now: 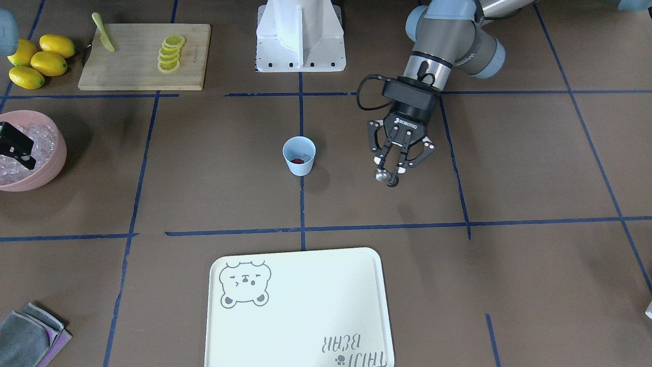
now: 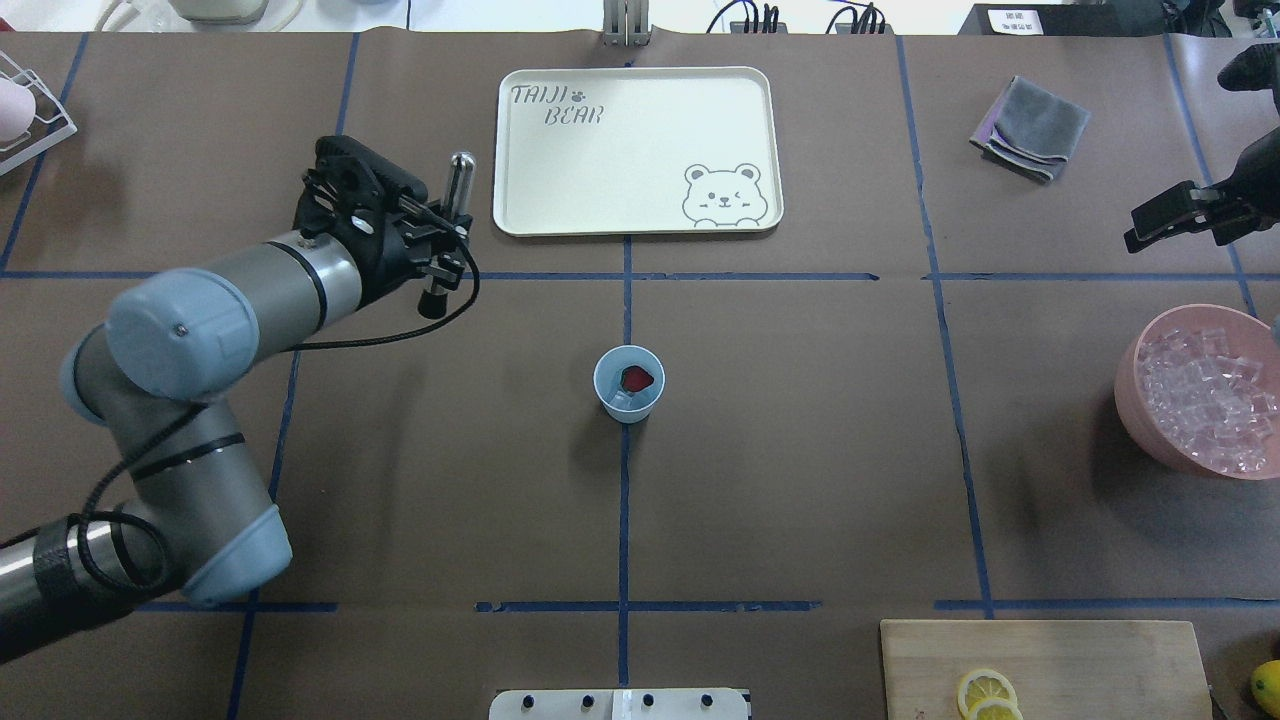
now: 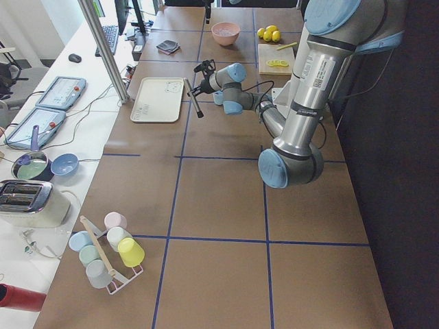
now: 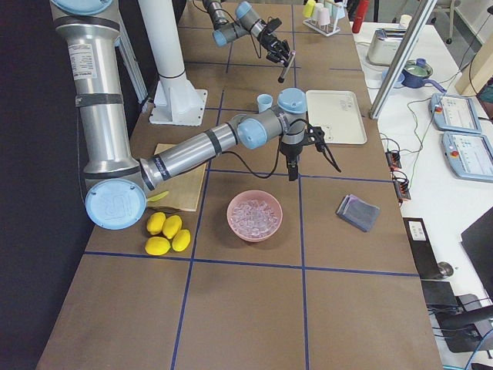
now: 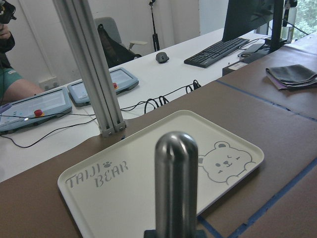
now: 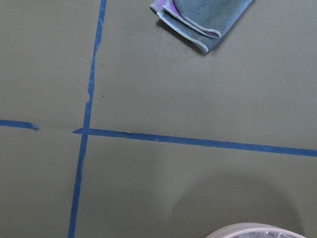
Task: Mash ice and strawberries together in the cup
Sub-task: 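Lift the pestle out of the cup and withdraw the left arm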
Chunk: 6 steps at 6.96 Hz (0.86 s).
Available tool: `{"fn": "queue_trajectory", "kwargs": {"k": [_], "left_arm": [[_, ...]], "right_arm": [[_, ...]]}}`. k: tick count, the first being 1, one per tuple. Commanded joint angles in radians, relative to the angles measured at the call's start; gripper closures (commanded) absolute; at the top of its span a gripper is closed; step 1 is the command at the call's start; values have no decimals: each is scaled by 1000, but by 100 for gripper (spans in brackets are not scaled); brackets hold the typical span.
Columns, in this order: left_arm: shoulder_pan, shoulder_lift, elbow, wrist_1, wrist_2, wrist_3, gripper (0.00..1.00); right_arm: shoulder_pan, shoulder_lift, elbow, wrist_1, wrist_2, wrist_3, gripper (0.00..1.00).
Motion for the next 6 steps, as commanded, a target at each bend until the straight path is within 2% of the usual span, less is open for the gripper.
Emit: {"fn": "queue_trajectory", "kwargs": {"k": [1, 3, 5, 6], "left_arm": [[-196, 67, -8, 202, -277, -19, 100], [-351, 227, -5, 241, -514, -13, 100], [-403, 403, 9, 243, -610, -6, 100], [-416, 452, 11, 285, -674, -5, 100]], "right_arm": [[1, -9, 0, 0, -1, -7, 0], [1, -9, -4, 0, -2, -7, 0], [0, -9, -4, 0, -2, -6, 0], [1, -9, -6, 0, -2, -6, 0]]}}
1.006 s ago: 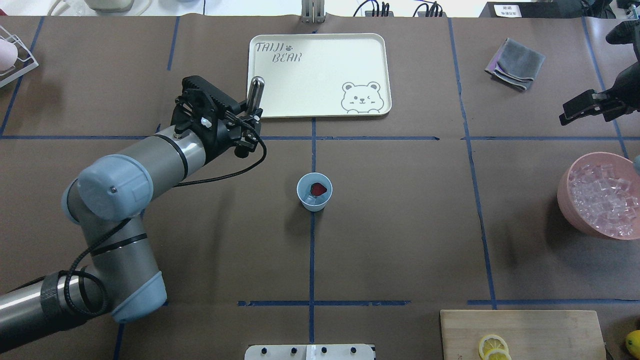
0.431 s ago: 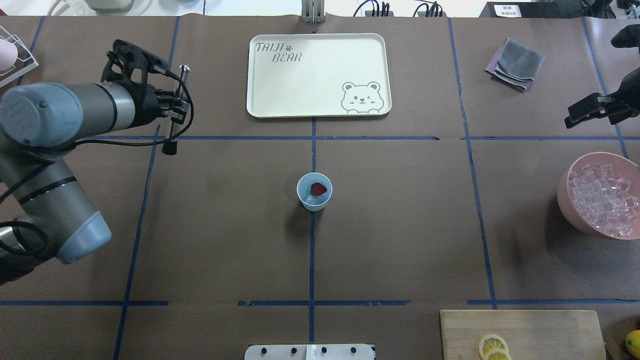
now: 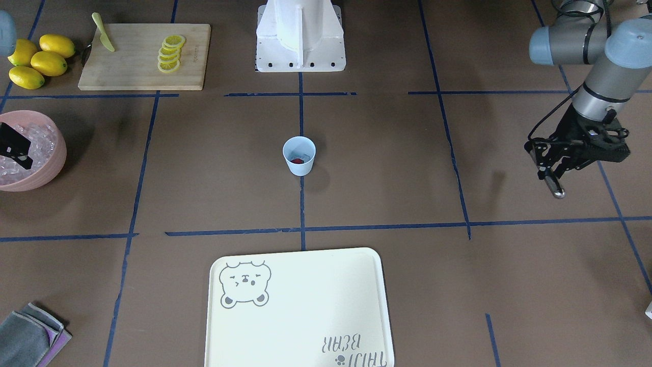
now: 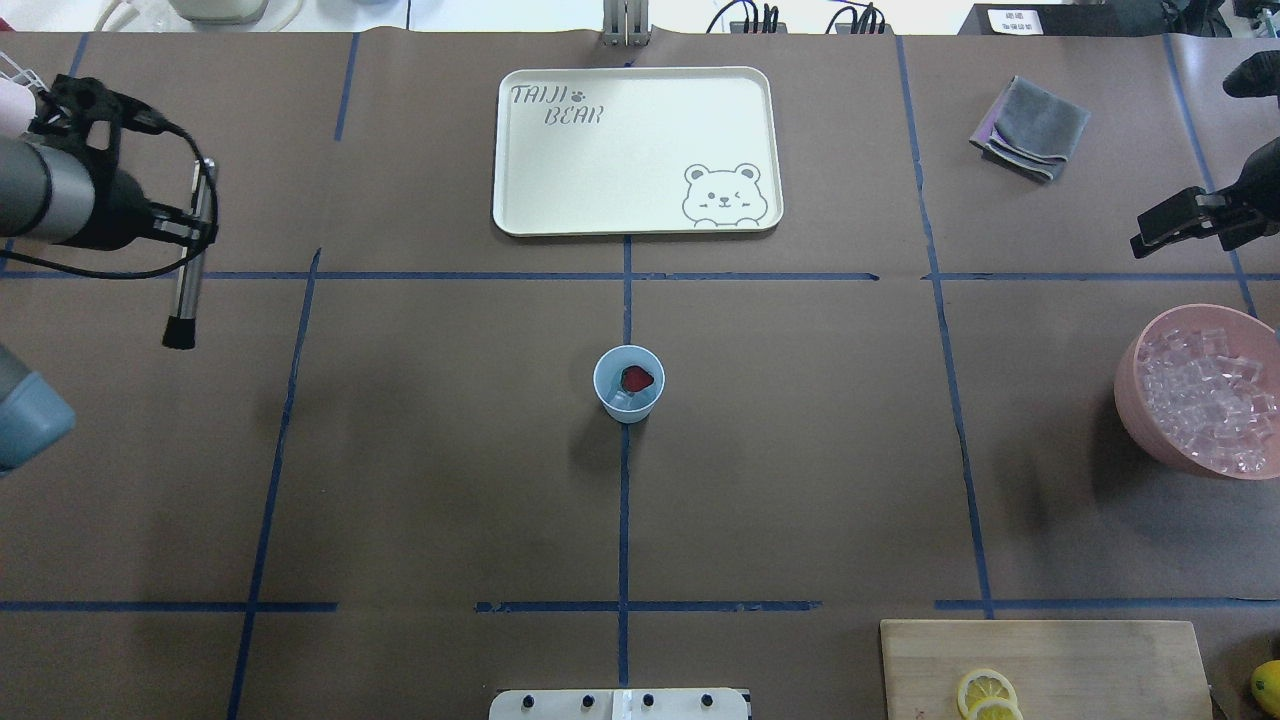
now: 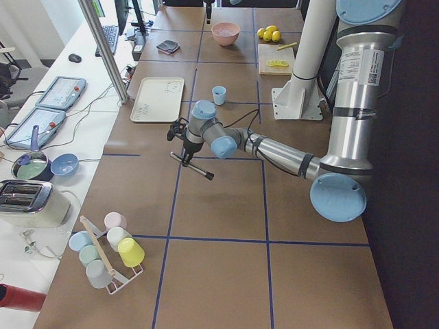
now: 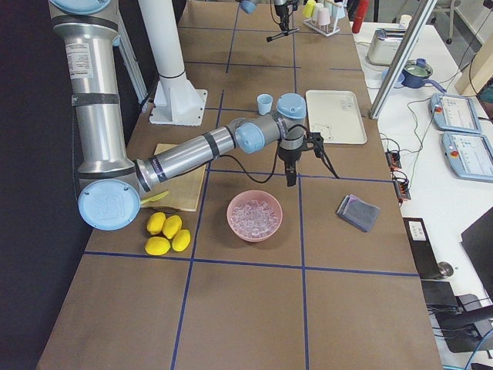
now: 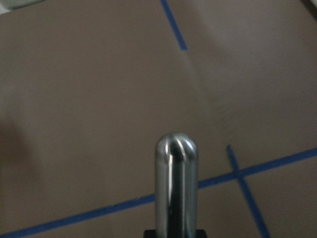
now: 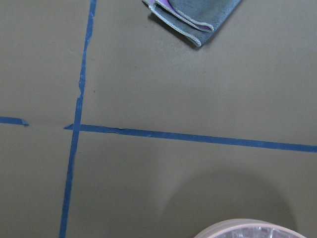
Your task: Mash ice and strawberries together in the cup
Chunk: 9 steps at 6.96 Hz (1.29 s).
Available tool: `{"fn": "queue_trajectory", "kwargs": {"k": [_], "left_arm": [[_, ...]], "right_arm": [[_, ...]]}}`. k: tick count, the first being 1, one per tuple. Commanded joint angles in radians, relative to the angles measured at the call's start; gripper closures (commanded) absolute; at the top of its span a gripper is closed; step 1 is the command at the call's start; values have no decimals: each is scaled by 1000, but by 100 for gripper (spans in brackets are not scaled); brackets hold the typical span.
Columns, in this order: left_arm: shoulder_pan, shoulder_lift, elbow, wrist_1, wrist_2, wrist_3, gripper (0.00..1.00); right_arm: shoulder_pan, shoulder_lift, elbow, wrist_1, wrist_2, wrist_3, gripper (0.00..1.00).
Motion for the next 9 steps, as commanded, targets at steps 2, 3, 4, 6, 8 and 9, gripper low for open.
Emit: {"fn": "queue_trajectory", "kwargs": {"k": [2, 3, 4, 6, 8, 9], "left_arm": [[-64, 77, -13, 275, -144, 28, 100], [-66, 80, -8, 347, -146, 148, 100], [-63, 69, 6, 413, -138, 210, 100], [-57, 29, 99, 406, -141, 217, 100], [-58, -29, 171, 406, -143, 217, 100], [-57, -35, 190, 405, -141, 217, 100]], "right_arm": [[-1, 1, -1, 0, 0, 0, 0], [-1, 3, -1, 0, 0, 2, 0], [-1, 3, 2, 0, 0, 5, 0], [-1, 3, 1, 0, -2, 5, 0], [-1, 2, 2, 0, -2, 6, 0], [-1, 0, 2, 0, -2, 8, 0]]}}
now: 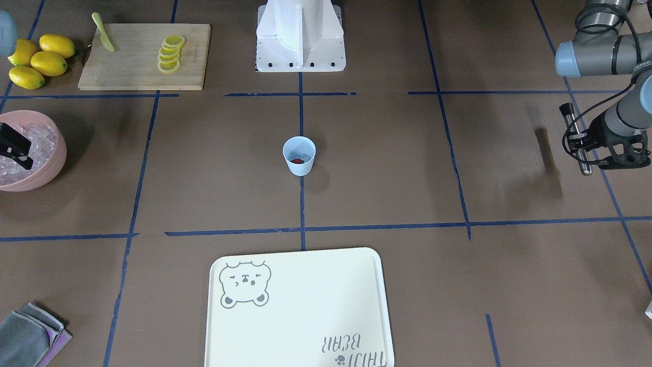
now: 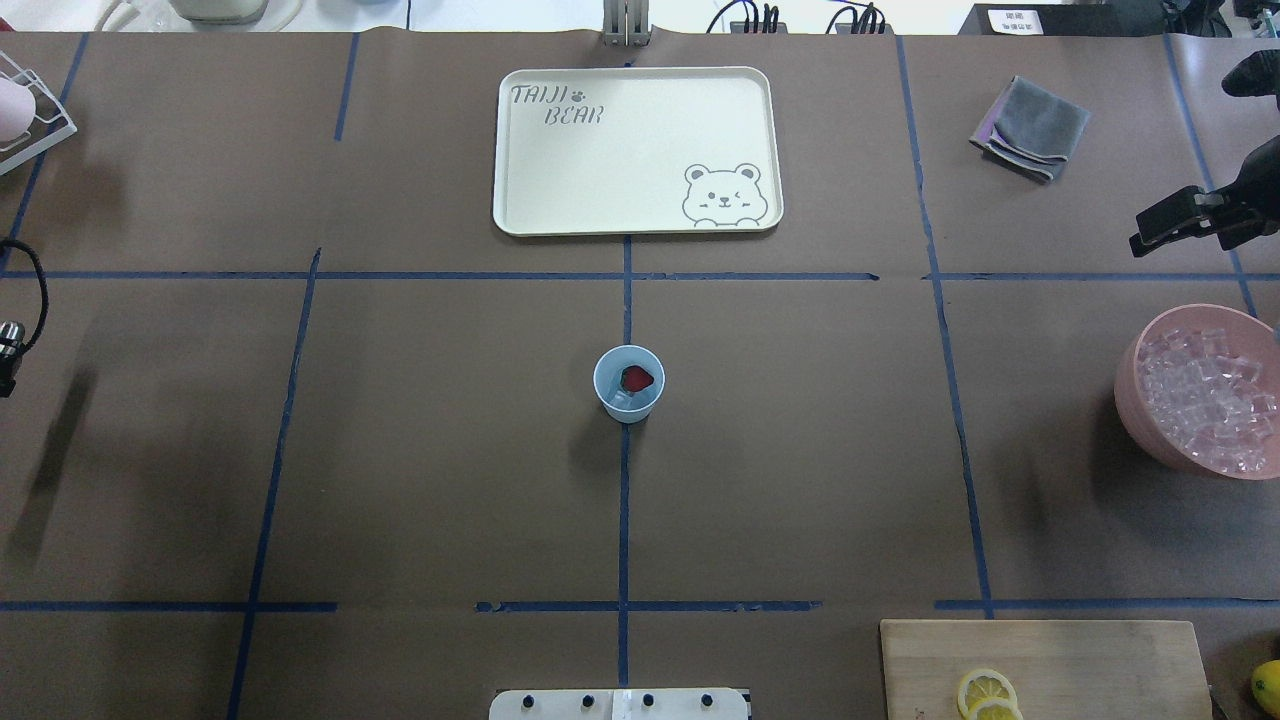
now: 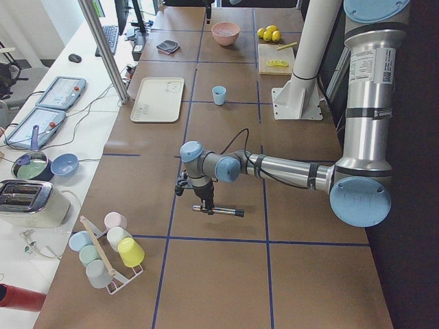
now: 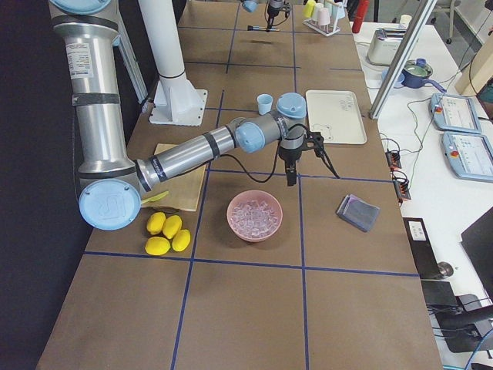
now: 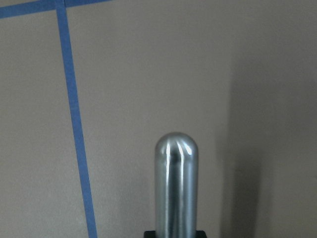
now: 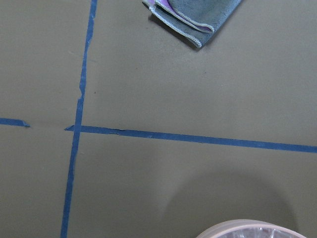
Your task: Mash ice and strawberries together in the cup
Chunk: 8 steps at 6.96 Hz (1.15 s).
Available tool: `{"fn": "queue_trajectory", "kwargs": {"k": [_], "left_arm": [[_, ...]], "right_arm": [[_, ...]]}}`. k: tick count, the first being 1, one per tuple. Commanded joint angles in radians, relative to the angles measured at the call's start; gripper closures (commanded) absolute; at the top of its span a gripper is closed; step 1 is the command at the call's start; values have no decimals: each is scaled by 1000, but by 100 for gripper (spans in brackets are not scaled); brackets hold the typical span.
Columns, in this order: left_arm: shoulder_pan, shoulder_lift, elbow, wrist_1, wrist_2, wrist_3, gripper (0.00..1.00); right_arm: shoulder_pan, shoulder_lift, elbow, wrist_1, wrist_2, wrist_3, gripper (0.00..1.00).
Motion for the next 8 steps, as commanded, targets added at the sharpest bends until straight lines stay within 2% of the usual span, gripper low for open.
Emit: {"fn": "queue_trajectory", "kwargs": {"k": [1, 8], "left_arm": [[-1, -34, 64, -1, 2, 2, 100], [-7, -60, 141, -1, 4, -4, 100]], "right_arm": [[0, -2, 1, 0, 0, 3, 0], [0, -2, 1, 0, 0, 3, 0]]}}
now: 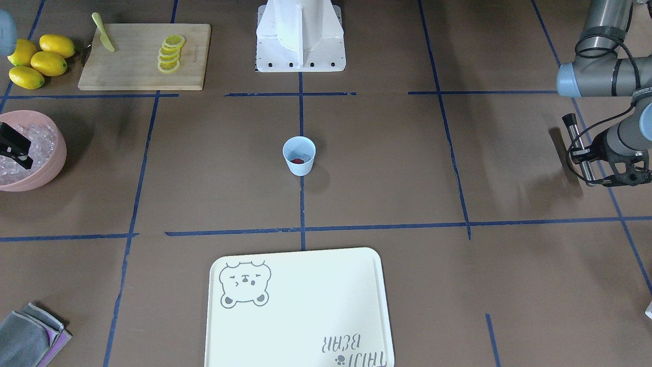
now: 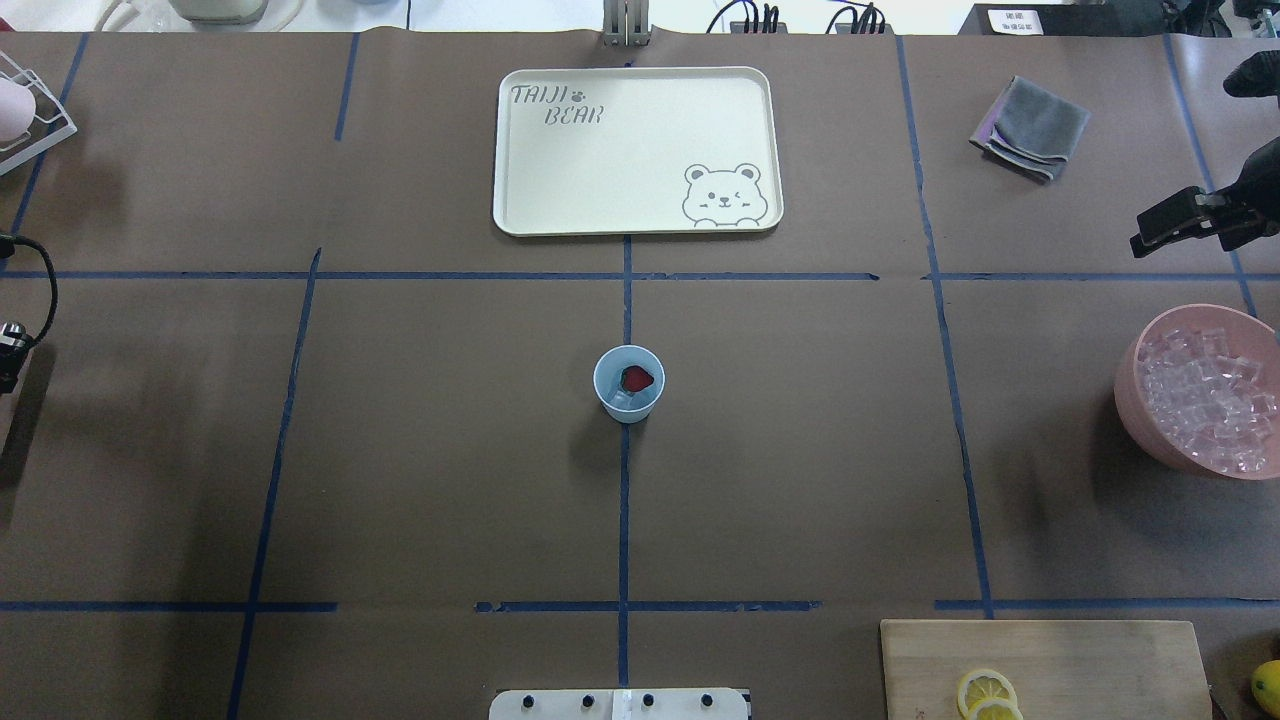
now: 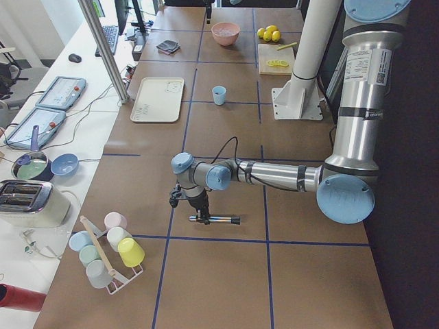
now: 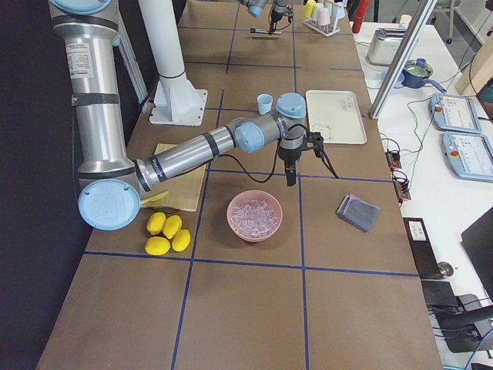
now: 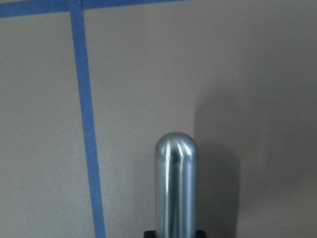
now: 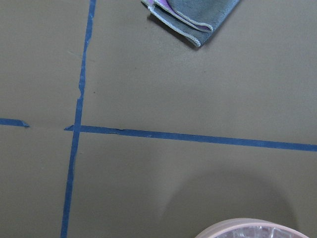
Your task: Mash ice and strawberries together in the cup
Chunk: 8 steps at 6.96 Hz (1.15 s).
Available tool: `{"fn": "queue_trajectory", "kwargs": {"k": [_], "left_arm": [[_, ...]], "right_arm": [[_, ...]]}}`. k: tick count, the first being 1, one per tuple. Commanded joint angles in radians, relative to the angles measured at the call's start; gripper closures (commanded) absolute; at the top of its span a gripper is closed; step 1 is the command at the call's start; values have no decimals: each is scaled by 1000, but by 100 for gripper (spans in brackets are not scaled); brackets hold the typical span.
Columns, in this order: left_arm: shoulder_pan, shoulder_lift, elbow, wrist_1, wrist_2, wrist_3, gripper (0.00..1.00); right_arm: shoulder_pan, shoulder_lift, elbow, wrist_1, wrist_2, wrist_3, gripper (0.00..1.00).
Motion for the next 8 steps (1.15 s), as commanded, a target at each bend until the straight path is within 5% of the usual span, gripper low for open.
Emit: {"fn": "queue_trajectory", "kwargs": {"k": [1, 6, 7, 8], "left_arm": [[0, -3, 6, 1, 0, 0, 100], [1, -17, 27, -1, 0, 1, 89], [1, -17, 30, -4, 0, 3, 80], [0, -17, 47, -37, 0, 1, 48]], "right_arm": [[0, 0, -1, 0, 0, 0, 0], [0, 0, 5, 0, 2, 2, 0], [0, 0, 5, 0, 2, 2, 0], [0, 0, 5, 0, 2, 2, 0]]}}
